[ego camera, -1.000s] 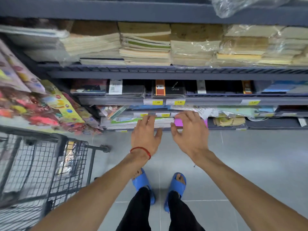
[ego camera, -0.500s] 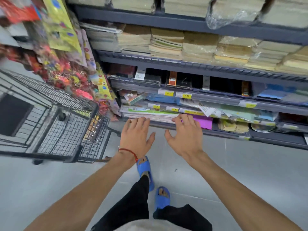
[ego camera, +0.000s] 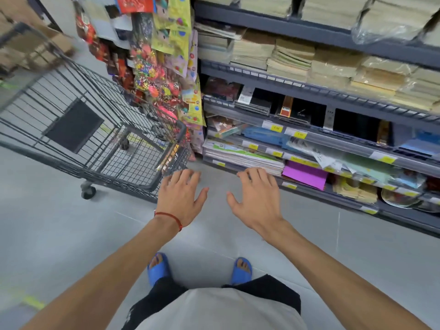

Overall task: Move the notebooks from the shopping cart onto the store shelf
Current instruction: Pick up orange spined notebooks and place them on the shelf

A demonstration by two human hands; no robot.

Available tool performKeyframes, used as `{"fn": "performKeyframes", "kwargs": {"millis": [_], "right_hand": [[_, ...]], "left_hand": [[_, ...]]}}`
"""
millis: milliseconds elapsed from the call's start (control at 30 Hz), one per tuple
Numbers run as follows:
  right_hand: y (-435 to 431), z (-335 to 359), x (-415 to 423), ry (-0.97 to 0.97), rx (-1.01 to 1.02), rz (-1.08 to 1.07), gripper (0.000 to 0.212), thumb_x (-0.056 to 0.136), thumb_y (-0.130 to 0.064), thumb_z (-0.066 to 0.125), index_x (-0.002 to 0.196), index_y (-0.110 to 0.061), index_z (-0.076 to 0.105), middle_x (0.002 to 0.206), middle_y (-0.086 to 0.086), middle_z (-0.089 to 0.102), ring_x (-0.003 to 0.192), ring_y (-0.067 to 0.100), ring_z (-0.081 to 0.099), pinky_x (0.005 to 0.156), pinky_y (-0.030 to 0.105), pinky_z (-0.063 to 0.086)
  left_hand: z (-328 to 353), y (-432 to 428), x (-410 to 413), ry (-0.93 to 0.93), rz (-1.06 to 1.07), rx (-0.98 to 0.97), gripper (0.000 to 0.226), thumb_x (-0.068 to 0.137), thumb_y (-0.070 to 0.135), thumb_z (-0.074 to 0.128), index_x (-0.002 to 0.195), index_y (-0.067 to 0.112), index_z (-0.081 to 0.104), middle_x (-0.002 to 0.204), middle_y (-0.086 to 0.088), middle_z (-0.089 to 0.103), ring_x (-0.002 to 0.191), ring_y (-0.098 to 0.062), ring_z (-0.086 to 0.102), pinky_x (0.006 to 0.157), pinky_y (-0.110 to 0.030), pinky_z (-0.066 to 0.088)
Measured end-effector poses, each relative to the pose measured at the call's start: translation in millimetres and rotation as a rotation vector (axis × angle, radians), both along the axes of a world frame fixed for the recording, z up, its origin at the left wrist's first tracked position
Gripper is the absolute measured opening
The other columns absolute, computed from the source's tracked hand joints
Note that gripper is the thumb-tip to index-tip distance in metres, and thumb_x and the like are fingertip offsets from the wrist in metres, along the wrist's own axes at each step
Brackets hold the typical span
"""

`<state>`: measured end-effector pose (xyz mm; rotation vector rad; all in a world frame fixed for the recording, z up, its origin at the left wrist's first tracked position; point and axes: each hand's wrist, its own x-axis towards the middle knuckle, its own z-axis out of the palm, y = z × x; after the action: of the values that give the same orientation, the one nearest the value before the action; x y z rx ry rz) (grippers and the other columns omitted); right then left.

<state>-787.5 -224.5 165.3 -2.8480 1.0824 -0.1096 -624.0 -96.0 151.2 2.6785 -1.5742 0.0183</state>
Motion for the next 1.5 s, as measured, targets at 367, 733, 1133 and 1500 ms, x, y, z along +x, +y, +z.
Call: {"fn": "performKeyframes", "kwargs": {"millis": [367,733,1133,1500], "right_hand": [[110,-14,137,-0.043,0.08,-0.182,0.056,0.086,-0.056,0.048,0.127,-0.02,0.06,0.122,-0.002,0.057,0.116,0.022,0.051,0.096,0.039,0.042],[117,-17,245,-0.178,0.146,-0.367,0.048,0.089,-0.052,0.053,0.125,-0.02,0.061,0.117,-0.003,0.059,0.112,0.019,0.053,0.089,0.036,0.045],[70,-92,346,-0.131,0.359,-0.276,0.05,0.091,-0.049,0.051,0.131,-0.019,0.056,0.123,-0.006,0.055,0.117,0.015,0.05,0.097,0.035,0.048],[79,-168,404,-0.05,0.47,-0.459,0.046,0.092,-0.039,0.056,0.129,-0.013,0.06,0.128,0.003,0.057,0.121,0.023,0.053,0.094,0.039,0.052]], "left_hand": [[2,87,150,0.065,-0.074,-0.03,0.043,0.096,0.051,0.039,0.126,0.023,0.052,0.124,0.001,0.056,0.108,-0.025,0.053,0.085,-0.043,0.047],[-14,87,260,0.102,-0.206,0.078,0.047,0.098,0.05,0.035,0.133,0.022,0.048,0.132,0.002,0.052,0.116,-0.022,0.05,0.088,-0.041,0.048],[-58,36,355,0.115,-0.166,0.251,0.054,0.098,0.048,0.035,0.141,0.017,0.042,0.138,0.001,0.05,0.121,-0.023,0.049,0.093,-0.042,0.046],[-171,-8,435,0.248,-0.313,0.479,0.057,0.097,0.051,0.035,0.143,0.018,0.034,0.141,-0.004,0.044,0.128,-0.027,0.044,0.099,-0.048,0.043]]}}
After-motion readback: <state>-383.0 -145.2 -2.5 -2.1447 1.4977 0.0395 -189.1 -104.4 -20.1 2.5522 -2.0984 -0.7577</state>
